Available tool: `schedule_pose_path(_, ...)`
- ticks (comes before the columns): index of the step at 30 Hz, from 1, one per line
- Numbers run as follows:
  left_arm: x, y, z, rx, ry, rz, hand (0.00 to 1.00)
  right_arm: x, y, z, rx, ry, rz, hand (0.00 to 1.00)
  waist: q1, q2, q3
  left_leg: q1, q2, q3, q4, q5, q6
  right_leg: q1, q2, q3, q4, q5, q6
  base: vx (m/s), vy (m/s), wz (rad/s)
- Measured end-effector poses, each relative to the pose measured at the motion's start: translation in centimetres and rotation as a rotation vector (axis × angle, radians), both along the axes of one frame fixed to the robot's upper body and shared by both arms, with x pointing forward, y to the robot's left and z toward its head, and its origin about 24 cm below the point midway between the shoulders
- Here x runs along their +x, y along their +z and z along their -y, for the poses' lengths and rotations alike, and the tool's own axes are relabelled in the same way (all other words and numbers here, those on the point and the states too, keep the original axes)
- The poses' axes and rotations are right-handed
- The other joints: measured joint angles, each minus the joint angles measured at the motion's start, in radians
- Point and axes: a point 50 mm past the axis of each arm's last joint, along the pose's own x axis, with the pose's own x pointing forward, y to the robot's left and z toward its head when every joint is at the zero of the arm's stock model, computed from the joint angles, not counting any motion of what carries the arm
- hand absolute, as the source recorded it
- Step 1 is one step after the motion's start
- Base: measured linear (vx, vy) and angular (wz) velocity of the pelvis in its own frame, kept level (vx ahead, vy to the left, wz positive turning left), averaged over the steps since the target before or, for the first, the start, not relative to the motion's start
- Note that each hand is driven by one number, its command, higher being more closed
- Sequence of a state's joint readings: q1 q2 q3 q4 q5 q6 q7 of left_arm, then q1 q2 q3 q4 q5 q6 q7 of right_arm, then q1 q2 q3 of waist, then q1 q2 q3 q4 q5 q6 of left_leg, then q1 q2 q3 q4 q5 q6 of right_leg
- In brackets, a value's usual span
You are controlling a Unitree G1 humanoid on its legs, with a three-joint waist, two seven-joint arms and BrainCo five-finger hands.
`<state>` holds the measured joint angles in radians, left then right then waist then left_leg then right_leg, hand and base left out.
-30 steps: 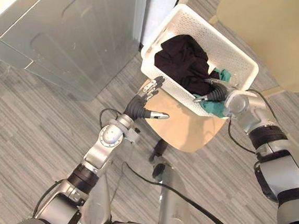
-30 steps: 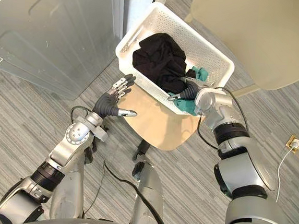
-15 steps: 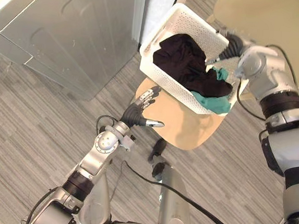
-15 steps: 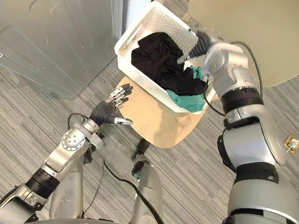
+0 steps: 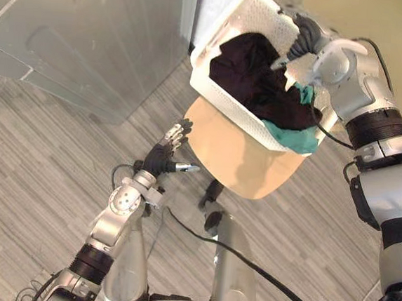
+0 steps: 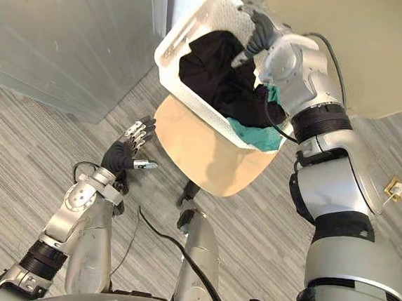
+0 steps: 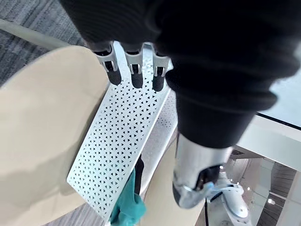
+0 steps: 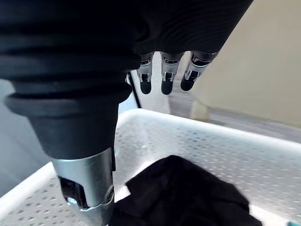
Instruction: Pick up the laundry basket with both hands and put the clothes into the washing machine.
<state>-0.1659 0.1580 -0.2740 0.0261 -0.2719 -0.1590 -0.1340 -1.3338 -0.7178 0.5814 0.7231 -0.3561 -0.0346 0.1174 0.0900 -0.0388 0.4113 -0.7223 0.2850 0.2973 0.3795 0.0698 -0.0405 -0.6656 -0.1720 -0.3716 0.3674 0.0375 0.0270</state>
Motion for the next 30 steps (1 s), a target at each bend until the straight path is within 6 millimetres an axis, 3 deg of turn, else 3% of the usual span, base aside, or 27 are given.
schedule_pose_path(7,0.3,0.5,-1.0,-0.012,0.049,0.016,0.0,-1.2,-2.8,-2.1,0.015,0.14,-0.087,0.0,-0.003,0.0,0.017,-0.002,-0.008,0.002,-0.01,0.007,0.001,-0.013,-0.008,0.002,0.017,-0.006,-0.004,0.05,-0.041,0.03)
schedule_pose_path(23,0.6,0.6,-1.5,-0.048,0.081,-0.005,0.0,-1.9,-3.3,-3.4,0.087,0.207,-0.143,0.0,0.005,0.003,0.02,-0.03,0.003,0.018,0.0,0.004,-0.001,-0.062,-0.003,0.023,0.033,-0.008,-0.014,0.0,-0.035,-0.04)
schedule_pose_path(30,0.5,0.5,-1.4,-0.113,0.053,-0.028,0.0,-1.3,-3.6,-2.7,0.093,0.16,-0.165,0.0,0.007,0.005,0.021,-0.028,0.007,0.029,0.0,0.005,-0.002,-0.067,0.0,0.031,0.033,-0.005,-0.017,0.01,-0.02,-0.04)
